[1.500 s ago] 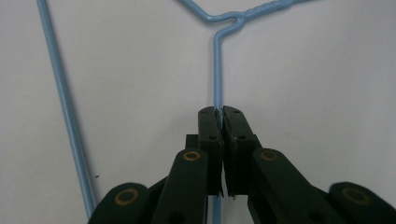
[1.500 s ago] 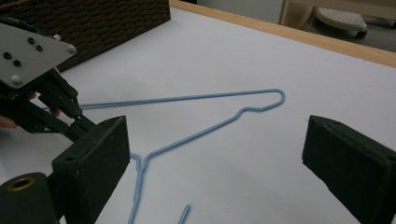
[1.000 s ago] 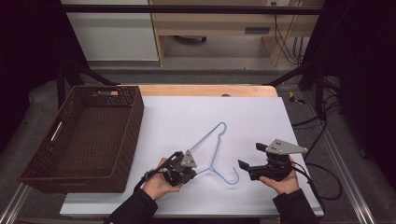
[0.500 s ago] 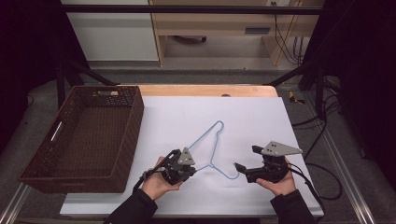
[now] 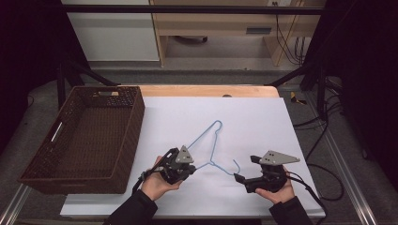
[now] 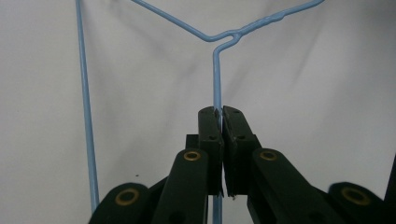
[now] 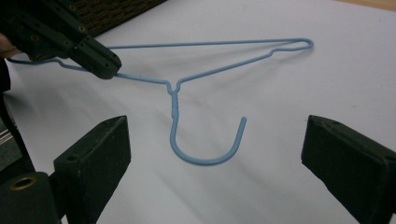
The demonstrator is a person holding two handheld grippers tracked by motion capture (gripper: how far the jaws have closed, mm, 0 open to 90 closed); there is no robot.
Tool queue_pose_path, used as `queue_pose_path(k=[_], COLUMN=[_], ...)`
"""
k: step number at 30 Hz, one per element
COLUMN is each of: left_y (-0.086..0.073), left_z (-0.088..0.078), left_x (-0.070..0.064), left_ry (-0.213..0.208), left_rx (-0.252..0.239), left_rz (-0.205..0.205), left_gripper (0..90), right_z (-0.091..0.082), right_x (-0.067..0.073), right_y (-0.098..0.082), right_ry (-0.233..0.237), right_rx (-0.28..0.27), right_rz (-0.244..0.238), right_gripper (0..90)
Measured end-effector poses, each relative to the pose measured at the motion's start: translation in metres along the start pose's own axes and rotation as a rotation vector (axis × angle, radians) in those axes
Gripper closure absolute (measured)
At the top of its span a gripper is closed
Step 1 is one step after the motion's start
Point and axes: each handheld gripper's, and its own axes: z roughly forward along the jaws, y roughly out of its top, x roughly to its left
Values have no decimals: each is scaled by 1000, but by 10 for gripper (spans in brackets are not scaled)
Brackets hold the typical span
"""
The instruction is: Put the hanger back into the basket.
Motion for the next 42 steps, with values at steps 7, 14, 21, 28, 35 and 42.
queue_pose_path(k=[7,14,21,28,35,42], left_y=[1,2,3,5,6,6], left_z=[-5,-7,-9,-15,-21,-23], left_x=[1,2,1,2,3,2], left_ry=[11,16,20,22,30,34], left_rx=[-35,-55,-67,-87,-106,-116], left_rz=[-23,-32,-37,-41,-48,-49], left_gripper=[875,875,875,875,875,875], right_z=[6,19,33,37,40,45], right_x=[7,11,13,15,14,18], right_y=[-10,-15,-19,-16,-14,-6], right_ry=[24,48,50,57,56,67], right_rx=[31,57,55,22,-14,-48], right_rz=[2,8,17,18,33,19], right_gripper=[89,108,141,156,179,194])
